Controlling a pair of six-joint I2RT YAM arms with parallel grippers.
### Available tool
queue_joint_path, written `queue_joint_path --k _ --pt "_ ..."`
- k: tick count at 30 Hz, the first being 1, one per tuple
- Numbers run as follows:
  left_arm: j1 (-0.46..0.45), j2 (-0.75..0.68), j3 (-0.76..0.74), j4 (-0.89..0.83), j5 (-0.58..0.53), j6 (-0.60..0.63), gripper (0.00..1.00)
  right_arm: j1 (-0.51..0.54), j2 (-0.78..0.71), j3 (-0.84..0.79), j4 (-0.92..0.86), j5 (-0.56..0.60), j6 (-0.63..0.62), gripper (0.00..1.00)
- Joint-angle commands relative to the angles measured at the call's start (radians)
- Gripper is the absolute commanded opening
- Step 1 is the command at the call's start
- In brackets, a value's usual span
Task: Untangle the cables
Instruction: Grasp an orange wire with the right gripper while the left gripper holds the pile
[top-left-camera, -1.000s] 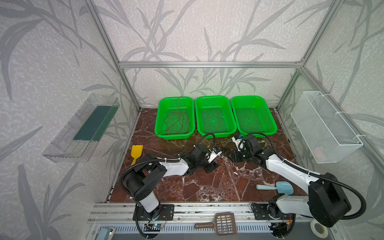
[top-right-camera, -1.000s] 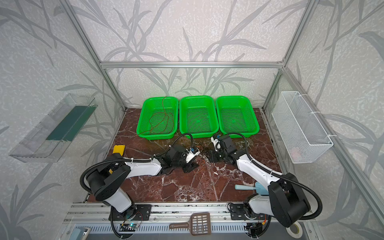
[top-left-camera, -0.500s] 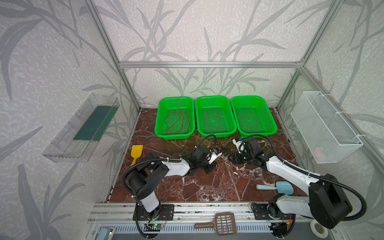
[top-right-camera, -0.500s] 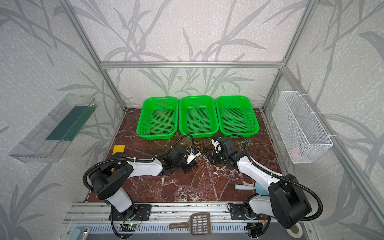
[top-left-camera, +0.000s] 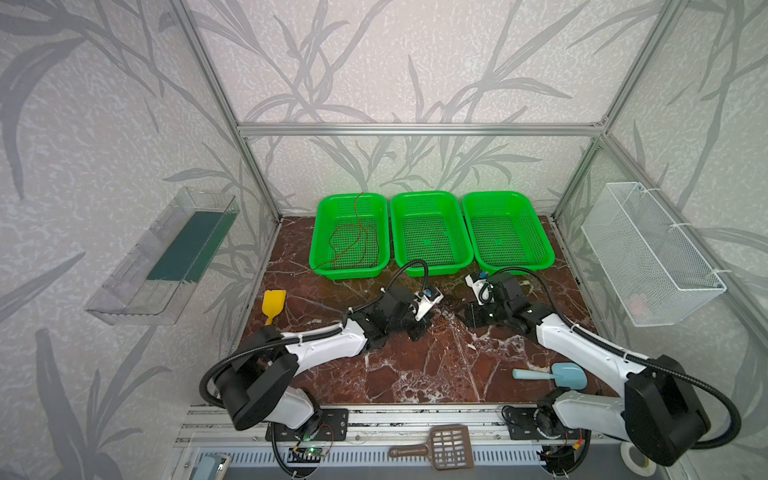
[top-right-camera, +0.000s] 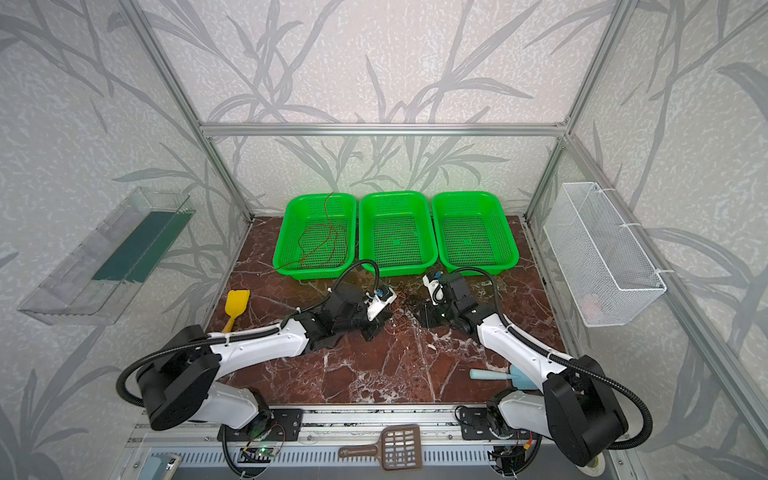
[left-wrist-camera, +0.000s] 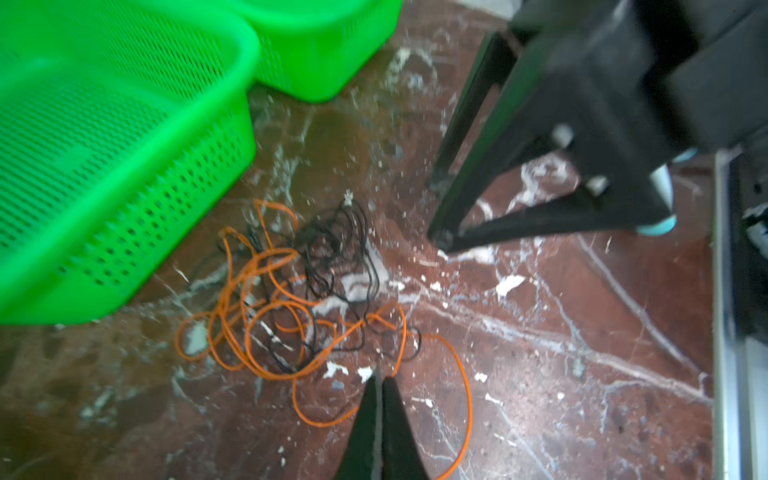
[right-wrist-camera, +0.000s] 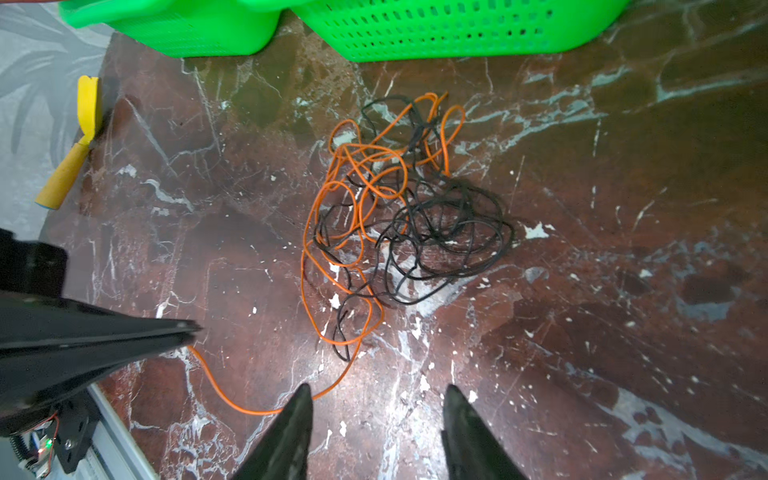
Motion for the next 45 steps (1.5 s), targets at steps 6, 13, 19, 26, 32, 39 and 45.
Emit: queue_joint_path --k 6,13,19,26,32,39,45 --pt "0.005 -0.14 0.182 -0.096 -0.088 0.113 0.0 0.0 -0.091 -0.008 0.219 -0.183 -0.121 0.69" --pt "0.017 -0.118 0.378 -0.154 -0.065 0.144 0.0 0.021 -0.168 -0.062 0.433 -0.281 -0.183 0.76" --pt "0.021 -0.092 0.481 -0.194 -0.04 0.168 0.0 0.045 -0.125 -0.041 0.507 -0.221 -0.231 0.77" --pt "0.021 -0.077 0.524 -0.205 -0.029 0.171 0.0 0.067 0.038 0.075 0.527 -0.287 -0.217 0.72" --pt "0.023 -0.07 0.527 -0.191 -0.038 0.16 0.0 0.105 0.099 0.093 0.588 -0.355 -0.199 0.52" --pt "0.048 -0.068 0.526 -0.183 -0.12 0.122 0.0 0.106 0.091 0.096 0.571 -0.32 -0.163 0.08" --pt "0.151 -0.177 0.377 -0.078 -0.134 -0.042 0.75 0.097 0.07 0.123 0.524 -0.295 -0.088 0.0"
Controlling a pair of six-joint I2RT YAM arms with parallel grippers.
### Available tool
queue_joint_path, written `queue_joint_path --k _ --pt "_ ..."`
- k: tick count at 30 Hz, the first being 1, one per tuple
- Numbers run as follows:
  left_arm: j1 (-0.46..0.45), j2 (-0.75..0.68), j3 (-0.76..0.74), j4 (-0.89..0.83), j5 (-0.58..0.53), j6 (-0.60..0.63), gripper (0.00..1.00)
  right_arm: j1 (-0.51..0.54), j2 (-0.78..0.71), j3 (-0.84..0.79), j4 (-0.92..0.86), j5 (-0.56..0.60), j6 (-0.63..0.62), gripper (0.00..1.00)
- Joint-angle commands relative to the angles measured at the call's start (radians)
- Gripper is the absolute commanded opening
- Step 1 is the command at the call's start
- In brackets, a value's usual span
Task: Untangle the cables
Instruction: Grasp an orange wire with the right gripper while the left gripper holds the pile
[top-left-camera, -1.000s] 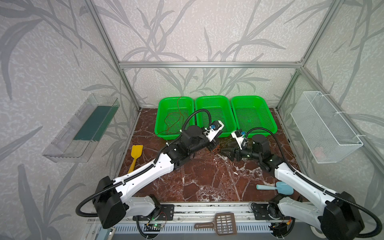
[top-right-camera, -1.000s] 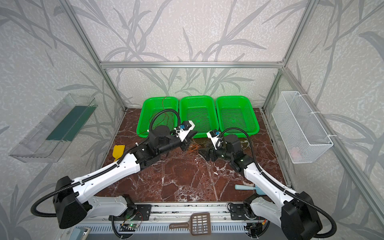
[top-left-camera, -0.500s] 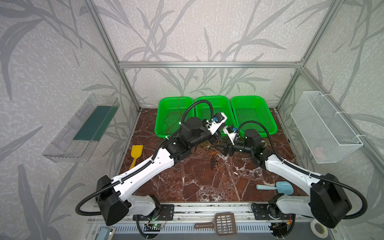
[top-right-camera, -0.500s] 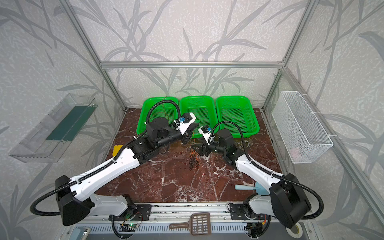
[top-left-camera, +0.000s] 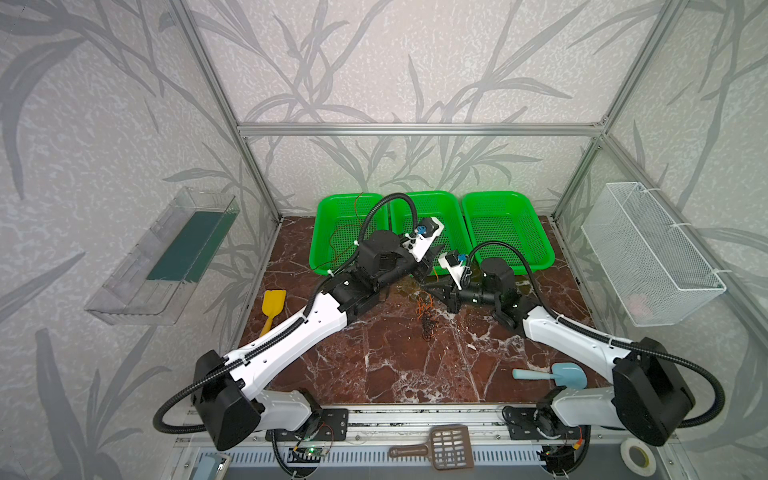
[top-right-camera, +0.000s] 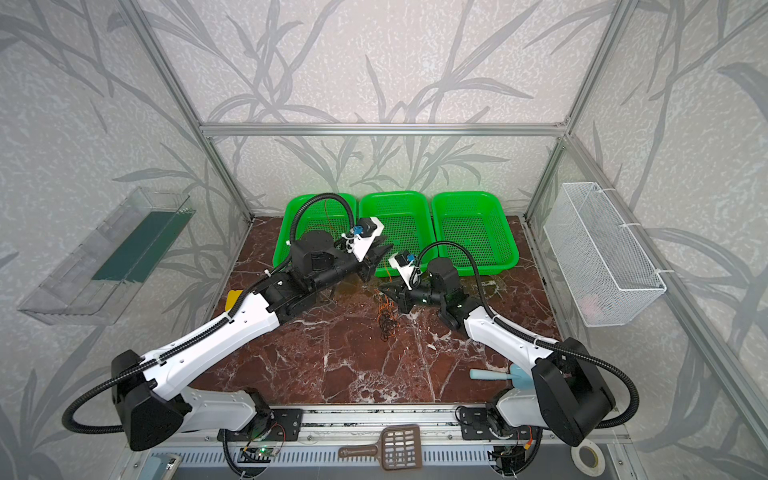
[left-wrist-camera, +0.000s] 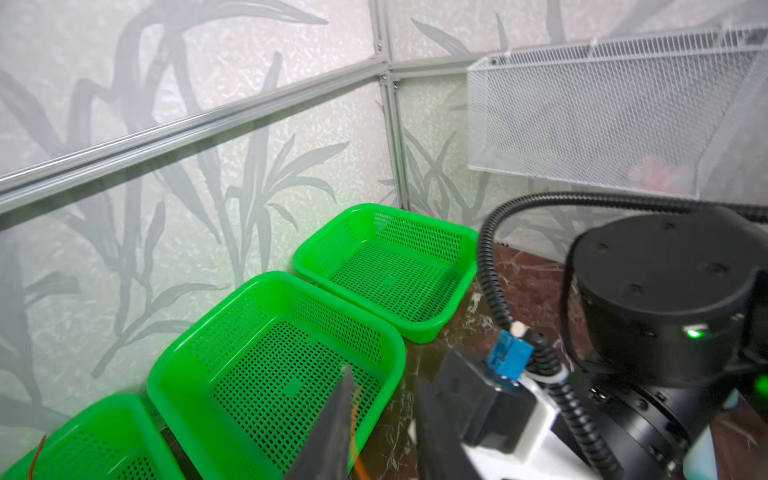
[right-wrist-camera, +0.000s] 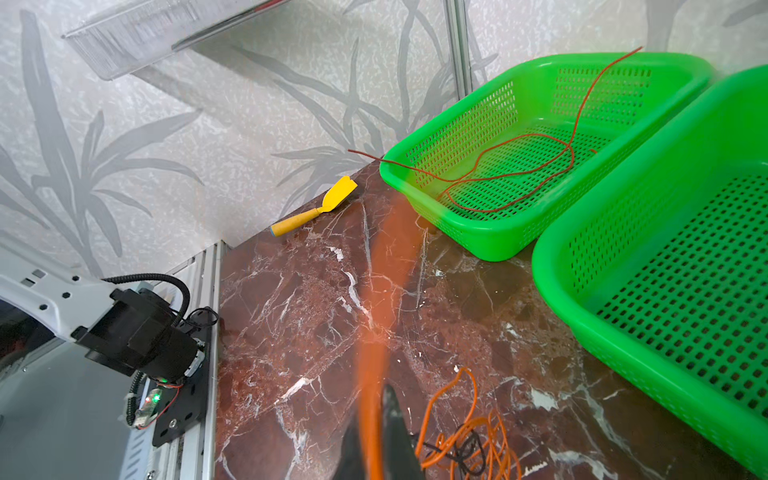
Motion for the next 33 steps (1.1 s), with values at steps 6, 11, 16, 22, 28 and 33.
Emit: queue_joint_path --k 6,11,16,22,28,33 --pt "0.104 -0.169 -0.233 0.09 -0.102 -0.139 0.85 -0.047 -0.006 0.079 -0.012 -0.03 0.11 0.0" --pt "0.104 -0.144 -0.348 0.16 0.026 -0.173 0.81 -0.047 -0.004 0.121 -0.064 -0.041 0.064 0.0" --pt "0.097 -0.035 -0.392 0.3 0.079 -0.288 0.83 -0.046 0.0 0.153 -0.118 -0.042 0.027 0.0" --pt "0.089 0.073 -0.375 0.379 0.185 -0.33 0.83 -0.047 0.007 0.162 -0.119 -0.049 0.035 0.0" --pt "0.073 0.101 -0.415 0.432 0.22 -0.369 0.75 -0.047 0.018 0.169 -0.14 -0.048 0.028 0.0" --pt "0.069 0.088 -0.443 0.441 0.272 -0.369 0.69 -0.047 0.021 0.175 -0.169 -0.037 0.007 0.0"
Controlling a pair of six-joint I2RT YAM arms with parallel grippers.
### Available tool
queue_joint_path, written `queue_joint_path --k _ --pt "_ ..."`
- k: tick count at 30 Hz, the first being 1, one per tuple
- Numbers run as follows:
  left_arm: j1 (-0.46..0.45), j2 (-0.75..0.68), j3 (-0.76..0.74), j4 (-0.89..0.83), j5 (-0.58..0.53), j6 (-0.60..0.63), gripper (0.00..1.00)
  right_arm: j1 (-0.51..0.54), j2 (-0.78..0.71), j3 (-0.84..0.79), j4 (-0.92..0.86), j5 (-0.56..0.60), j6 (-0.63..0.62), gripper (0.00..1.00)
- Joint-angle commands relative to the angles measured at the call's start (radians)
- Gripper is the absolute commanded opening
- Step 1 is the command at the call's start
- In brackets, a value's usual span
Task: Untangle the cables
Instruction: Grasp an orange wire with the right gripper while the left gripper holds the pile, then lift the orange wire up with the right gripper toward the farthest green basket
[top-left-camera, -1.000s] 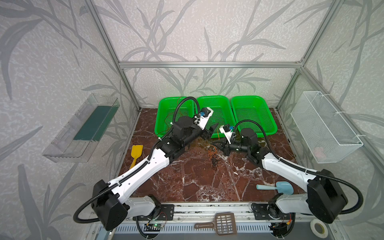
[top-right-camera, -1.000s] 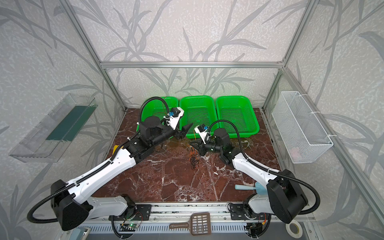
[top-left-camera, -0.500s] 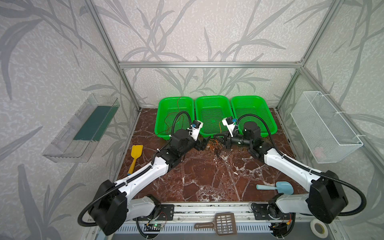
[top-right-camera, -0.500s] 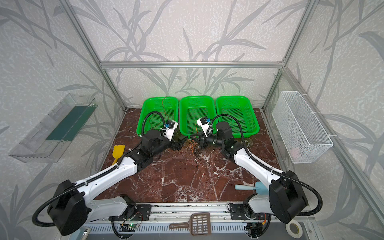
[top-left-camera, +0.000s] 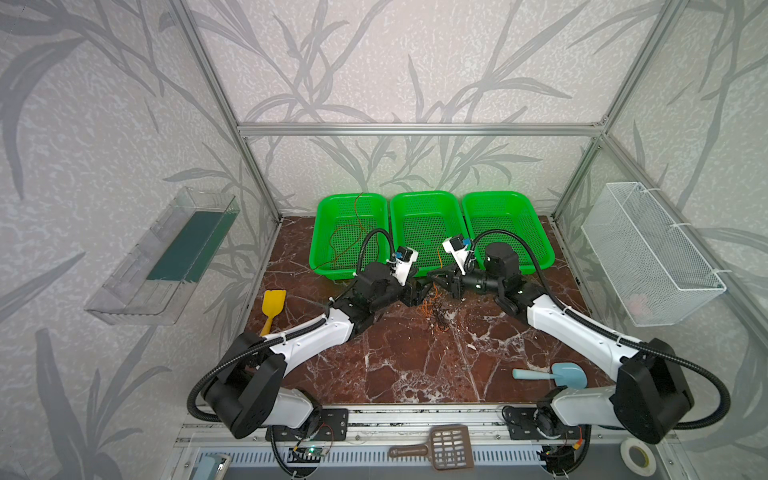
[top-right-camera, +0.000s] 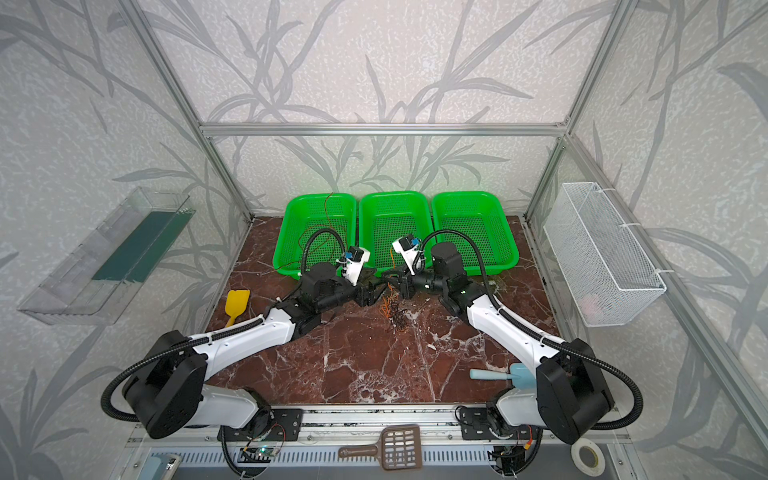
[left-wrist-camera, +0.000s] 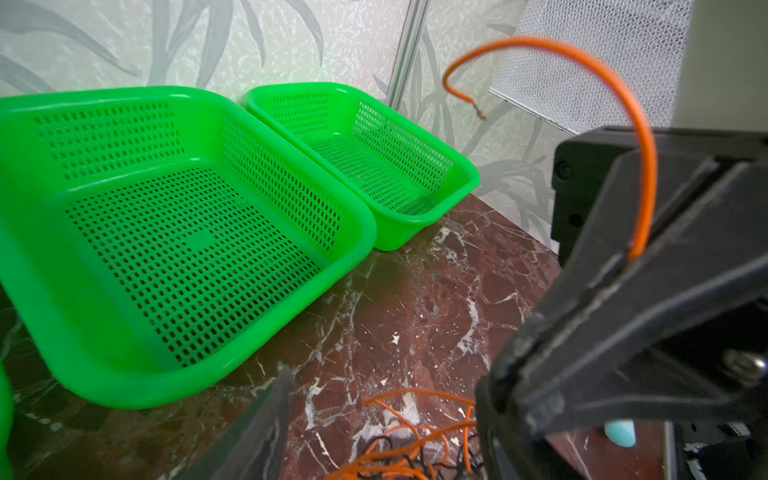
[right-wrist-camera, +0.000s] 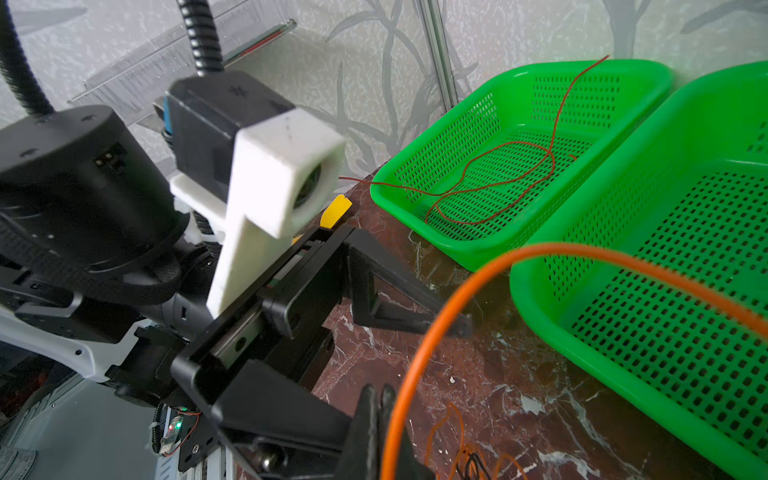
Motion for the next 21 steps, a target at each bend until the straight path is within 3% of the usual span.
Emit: queue_joint_path --k 1,9,18,21 --pt "-0.008 -0.017 -0.013 0.028 0.06 -0.012 0.69 0.001 0.005 0.041 -0.028 -0.002 -0.03 0.0" --pt "-0.042 0.022 -0.001 -0.036 0.065 0.046 0.67 -0.002 0.014 0.054 -0.051 0.009 -0.032 0.0" --pt "-0.065 0.065 0.004 -0.054 0.023 0.071 0.25 -0.014 -0.007 0.056 -0.055 0.03 -0.006 0.0" --pt "-0.071 0.077 0.012 -0.065 0.018 0.079 0.2 -0.017 -0.017 0.056 -0.059 0.036 -0.002 0.0"
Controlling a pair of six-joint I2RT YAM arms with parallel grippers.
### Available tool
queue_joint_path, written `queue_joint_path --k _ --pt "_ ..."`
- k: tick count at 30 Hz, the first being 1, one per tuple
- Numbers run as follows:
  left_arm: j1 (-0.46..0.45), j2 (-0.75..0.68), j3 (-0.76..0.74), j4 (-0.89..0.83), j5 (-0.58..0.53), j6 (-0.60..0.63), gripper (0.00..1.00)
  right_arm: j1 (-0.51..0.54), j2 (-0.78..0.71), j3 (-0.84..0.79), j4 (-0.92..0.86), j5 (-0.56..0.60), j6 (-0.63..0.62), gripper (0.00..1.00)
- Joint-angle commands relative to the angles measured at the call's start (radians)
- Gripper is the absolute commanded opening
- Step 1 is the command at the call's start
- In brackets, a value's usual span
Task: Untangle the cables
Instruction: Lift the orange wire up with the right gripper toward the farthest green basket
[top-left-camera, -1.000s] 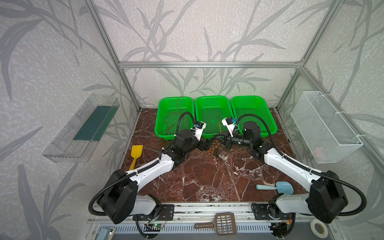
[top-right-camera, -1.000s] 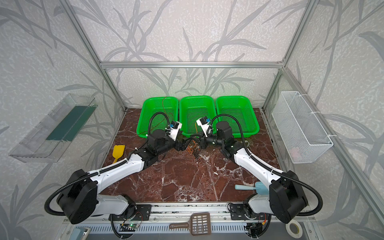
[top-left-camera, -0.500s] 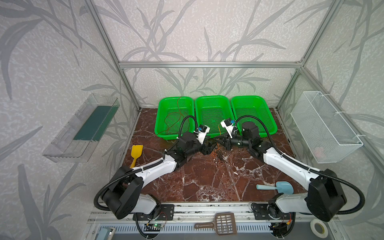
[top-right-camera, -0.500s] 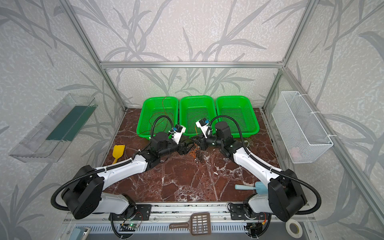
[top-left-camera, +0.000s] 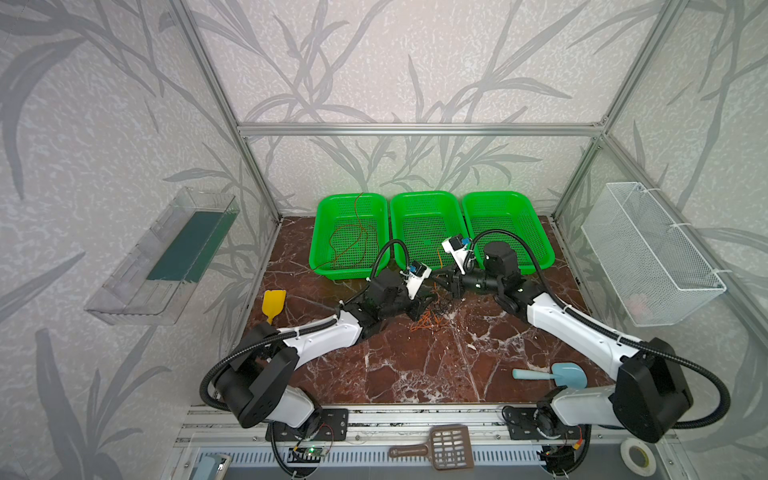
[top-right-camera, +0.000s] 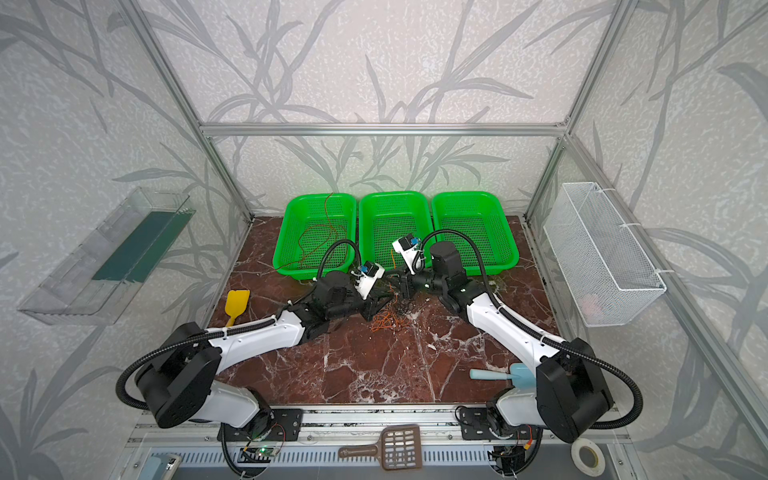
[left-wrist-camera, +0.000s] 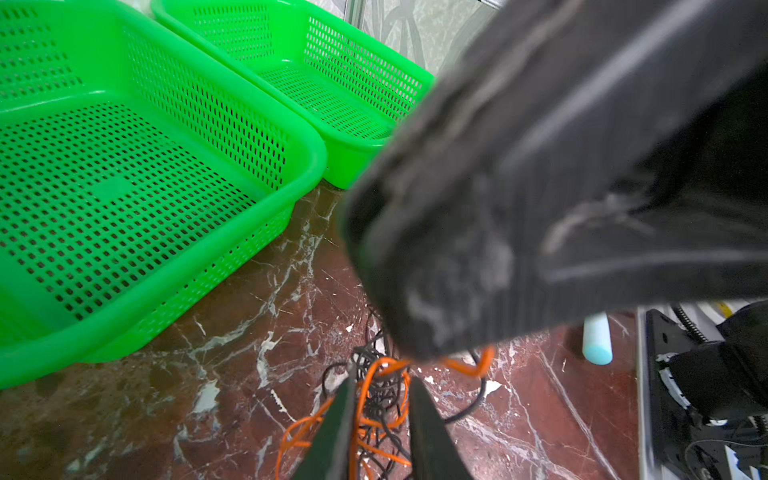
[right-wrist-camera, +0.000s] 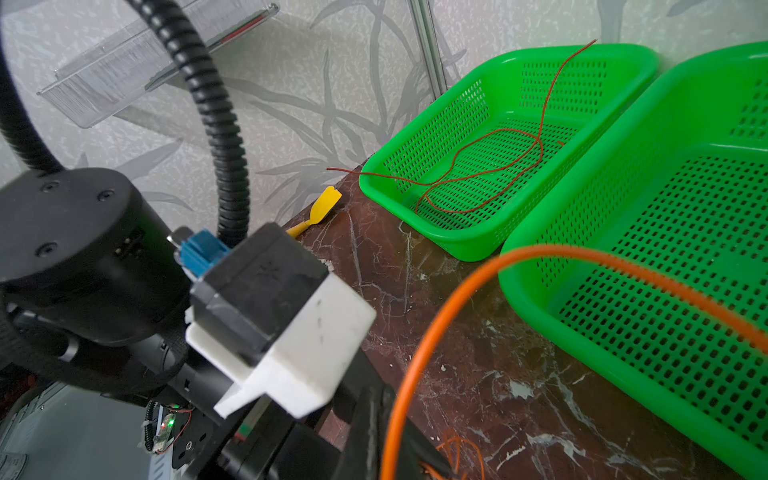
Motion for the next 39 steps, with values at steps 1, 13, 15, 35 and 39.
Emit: queue_joint_path --k 1,13,15,35,39 --pt "-0.007 0.015 0.016 -0.009 -0.013 0.018 0.18 -0.008 -0.026 0.034 -0.007 0.015 0.011 0.0" --pt "-0.01 0.09 -0.028 0.049 -0.06 0.008 0.0 -0.054 -0.106 0.101 -0.061 0.039 0.022 0.0" --pt "-0.01 0.103 -0.034 0.057 -0.08 0.01 0.0 -0.065 -0.113 0.127 -0.081 0.041 0.022 0.0" --pt "-0.019 0.261 -0.085 0.179 -0.158 -0.014 0.0 -0.121 -0.087 0.56 -0.247 0.041 -0.015 0.0" --pt "-0.022 0.277 -0.087 0.189 -0.179 -0.011 0.0 -0.125 -0.058 0.65 -0.284 0.05 -0.032 0.0"
